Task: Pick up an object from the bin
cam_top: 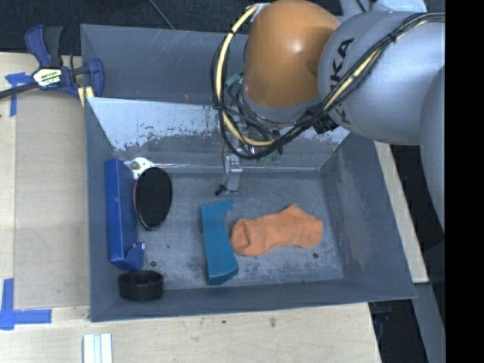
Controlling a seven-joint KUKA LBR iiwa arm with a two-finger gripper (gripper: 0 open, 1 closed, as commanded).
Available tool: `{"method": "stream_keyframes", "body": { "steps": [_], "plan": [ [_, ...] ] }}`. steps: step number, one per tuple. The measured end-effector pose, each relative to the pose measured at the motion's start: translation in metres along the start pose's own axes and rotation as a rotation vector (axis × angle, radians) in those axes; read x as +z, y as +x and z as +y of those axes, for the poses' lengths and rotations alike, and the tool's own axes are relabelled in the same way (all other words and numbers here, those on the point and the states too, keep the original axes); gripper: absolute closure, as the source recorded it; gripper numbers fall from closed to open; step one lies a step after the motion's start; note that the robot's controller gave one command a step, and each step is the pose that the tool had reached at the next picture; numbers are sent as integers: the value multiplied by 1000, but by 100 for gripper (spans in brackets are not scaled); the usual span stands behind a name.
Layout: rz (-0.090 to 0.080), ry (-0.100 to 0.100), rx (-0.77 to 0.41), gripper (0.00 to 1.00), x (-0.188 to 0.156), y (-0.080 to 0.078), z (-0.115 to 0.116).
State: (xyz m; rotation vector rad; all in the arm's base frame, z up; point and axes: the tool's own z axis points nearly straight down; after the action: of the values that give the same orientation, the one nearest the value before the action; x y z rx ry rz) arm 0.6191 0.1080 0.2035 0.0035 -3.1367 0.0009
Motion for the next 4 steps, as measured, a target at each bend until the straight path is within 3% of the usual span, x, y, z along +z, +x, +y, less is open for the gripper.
{"method": "stream_keyframes", "body": {
  "steps": [1,2,3,4],
  "plan": [
    [-8,-2,2,0,-5,-1,0],
    [-13,-2,-77,0,33,30,-22],
    [-12,-1,-52,0,91,34,-44],
    [-1,0,-14,0,123,49,-50]
  ]
}}
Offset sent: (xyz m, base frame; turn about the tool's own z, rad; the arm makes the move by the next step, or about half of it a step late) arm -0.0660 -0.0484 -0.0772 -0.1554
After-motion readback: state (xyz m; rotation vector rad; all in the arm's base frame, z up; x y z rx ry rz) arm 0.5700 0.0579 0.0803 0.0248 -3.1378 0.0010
